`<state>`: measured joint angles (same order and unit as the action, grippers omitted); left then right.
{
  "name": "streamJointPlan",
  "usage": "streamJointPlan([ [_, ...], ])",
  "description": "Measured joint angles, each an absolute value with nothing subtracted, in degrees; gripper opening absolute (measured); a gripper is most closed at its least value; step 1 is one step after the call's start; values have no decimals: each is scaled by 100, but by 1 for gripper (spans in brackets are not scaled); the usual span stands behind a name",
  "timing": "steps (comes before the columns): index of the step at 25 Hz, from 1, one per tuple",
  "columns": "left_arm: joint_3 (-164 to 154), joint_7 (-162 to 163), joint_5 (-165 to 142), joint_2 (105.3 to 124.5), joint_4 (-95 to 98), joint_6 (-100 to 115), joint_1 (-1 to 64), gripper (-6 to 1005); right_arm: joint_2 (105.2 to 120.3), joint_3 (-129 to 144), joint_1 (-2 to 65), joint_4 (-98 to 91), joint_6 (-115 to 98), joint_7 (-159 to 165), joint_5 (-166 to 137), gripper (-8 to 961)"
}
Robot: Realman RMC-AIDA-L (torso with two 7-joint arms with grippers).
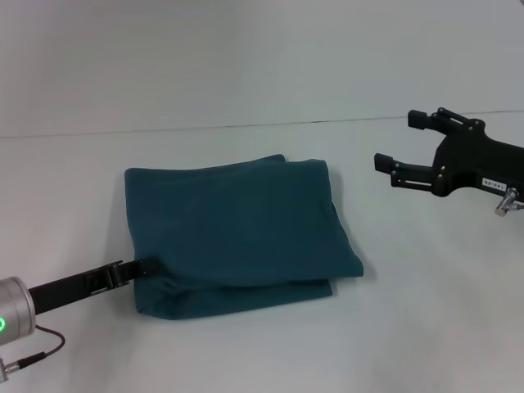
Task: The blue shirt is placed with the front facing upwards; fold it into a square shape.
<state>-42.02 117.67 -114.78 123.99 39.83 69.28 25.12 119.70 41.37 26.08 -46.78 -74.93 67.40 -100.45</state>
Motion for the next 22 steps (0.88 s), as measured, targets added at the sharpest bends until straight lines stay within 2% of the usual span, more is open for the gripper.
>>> streamJointPlan([
  [7,-4088,11699,-11470,12390,4031,6877,2499,161,11970,4140,2625,-4651,-7479,6741,-10054,942],
  [9,-4053,11691,-11475,12391,4073,6844,2500,385,11970,4140,2627,-4630,-7479,6740,-10053,942],
  [15,-3710,11438,-11407,12392,4353,6693,2441,592,11970,4146,2662,-4588,-7479,6740,-10063,941],
  [20,-3523,10558,-10916,12390,4406,6790,2475,816,11963,4150,2754,-4490,-7510,6733,-10078,942],
  [22,-3525,10195,-10716,12378,4410,6920,2510,827,11962,4151,2785,-4483,-7533,6736,-10074,942],
])
